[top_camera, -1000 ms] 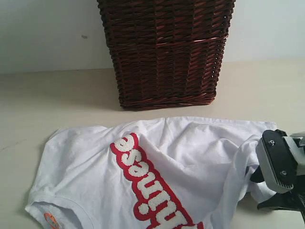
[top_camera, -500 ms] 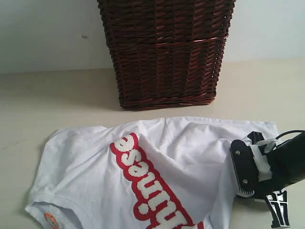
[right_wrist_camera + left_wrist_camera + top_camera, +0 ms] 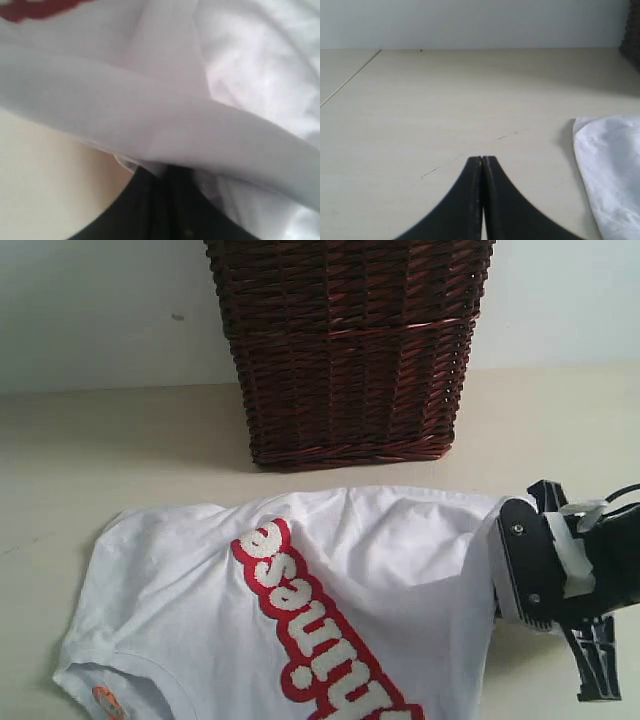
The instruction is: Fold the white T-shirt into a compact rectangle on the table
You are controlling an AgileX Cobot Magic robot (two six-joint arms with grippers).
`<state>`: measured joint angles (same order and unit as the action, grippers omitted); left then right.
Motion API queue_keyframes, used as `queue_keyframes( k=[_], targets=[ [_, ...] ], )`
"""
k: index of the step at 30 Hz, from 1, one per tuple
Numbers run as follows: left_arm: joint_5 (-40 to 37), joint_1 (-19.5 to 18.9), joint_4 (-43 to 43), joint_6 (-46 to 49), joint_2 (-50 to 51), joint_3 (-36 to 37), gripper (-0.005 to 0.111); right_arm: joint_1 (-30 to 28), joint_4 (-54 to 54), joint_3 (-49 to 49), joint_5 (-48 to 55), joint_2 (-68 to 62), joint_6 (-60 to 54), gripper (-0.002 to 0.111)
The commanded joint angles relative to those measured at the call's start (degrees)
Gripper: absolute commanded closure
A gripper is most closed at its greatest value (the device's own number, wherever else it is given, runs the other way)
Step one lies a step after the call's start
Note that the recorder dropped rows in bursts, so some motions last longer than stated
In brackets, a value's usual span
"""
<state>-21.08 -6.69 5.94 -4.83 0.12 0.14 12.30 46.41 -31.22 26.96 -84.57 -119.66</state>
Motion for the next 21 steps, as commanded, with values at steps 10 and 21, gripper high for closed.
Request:
queue_keyframes(
  k=[10,21],
  targets=[
    [0.37,-0.18,-0.25,0.08,-0.12,-0.14,0.107,-0.1,-16.34,0.13,16.44,3.45,18.08,0.072],
    [0.37,-0.18,-0.25,0.08,-0.12,-0.14,0.107,0.03,-4.92,2.89,15.21,-0.3,11.37,0.073]
  ],
)
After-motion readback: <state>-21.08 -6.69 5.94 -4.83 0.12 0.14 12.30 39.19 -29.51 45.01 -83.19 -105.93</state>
